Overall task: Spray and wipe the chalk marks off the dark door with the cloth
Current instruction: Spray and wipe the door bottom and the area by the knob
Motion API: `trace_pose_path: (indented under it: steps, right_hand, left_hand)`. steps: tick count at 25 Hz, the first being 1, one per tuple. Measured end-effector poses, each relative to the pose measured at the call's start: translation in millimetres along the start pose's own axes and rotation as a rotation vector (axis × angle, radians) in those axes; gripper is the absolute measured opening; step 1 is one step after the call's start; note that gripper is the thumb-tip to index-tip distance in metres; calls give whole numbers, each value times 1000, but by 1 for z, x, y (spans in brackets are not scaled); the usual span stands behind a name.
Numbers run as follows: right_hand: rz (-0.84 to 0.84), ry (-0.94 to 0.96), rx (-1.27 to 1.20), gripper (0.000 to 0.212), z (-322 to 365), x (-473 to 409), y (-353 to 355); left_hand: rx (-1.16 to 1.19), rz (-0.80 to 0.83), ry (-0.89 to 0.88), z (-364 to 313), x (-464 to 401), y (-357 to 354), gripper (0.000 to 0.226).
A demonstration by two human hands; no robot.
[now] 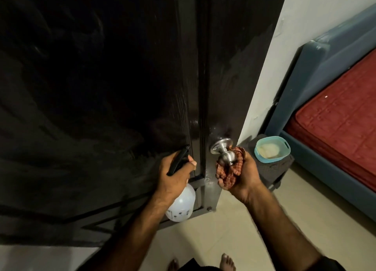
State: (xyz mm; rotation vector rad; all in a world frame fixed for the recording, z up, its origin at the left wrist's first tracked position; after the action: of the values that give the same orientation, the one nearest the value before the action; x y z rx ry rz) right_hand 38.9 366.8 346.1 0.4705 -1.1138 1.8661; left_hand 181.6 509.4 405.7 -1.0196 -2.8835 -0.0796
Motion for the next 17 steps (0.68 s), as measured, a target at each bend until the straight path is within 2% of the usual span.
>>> trace_pose_path:
  steps: [2, 3, 4, 6, 7, 9, 11, 12, 15, 17]
  right_hand:
    - [-35, 175, 204, 63, 22, 0, 9]
    - [-57, 303, 415, 59, 34, 7, 8]
    - [-109, 437, 737, 53, 45, 18, 3]
    - [-334, 697, 1465, 47, 55, 44, -15]
    - [-452, 834, 1738, 46, 51, 56, -28]
    - [-556, 1065, 2013, 44, 30, 68, -53]
    - [-540, 1182, 2083, 46, 13, 67, -56]
    - [-523, 1239, 2030, 48, 12, 64, -48]
    - [-417, 1330, 1540, 48, 14, 53, -9]
    - [-344, 1269, 1088, 39, 6, 40, 7]
  left_hand:
    - [5, -9, 6, -1, 0, 2, 17]
    - [1, -16, 6, -1, 0, 3, 17]
    - [-7, -21, 7, 0, 0, 4, 16]
    - [-17, -9, 2, 2, 0, 2, 13]
    - [-17, 6, -6, 1, 1, -1, 11]
    - [-12, 26, -21, -1, 4, -7, 9]
    - [-6, 33, -32, -4, 6, -13, 10]
    - [-5, 40, -38, -4, 6, -15, 10]
    - [-21, 59, -65, -4, 6, -21, 8]
    - [-28, 56, -80, -5, 7, -25, 9]
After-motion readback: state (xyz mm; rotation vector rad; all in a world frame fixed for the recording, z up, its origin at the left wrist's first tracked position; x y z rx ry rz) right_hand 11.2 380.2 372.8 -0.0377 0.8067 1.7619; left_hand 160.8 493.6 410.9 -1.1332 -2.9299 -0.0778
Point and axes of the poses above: each hand's wrist, its own x-axis away from the middle knuckle, its own y-axis out of the back of the hand, z = x × y, the point moved 4 cm from there along -x, towards the middle knuckle, and after that the axes turned 5 degrees about -z, right-handed, at the moved point
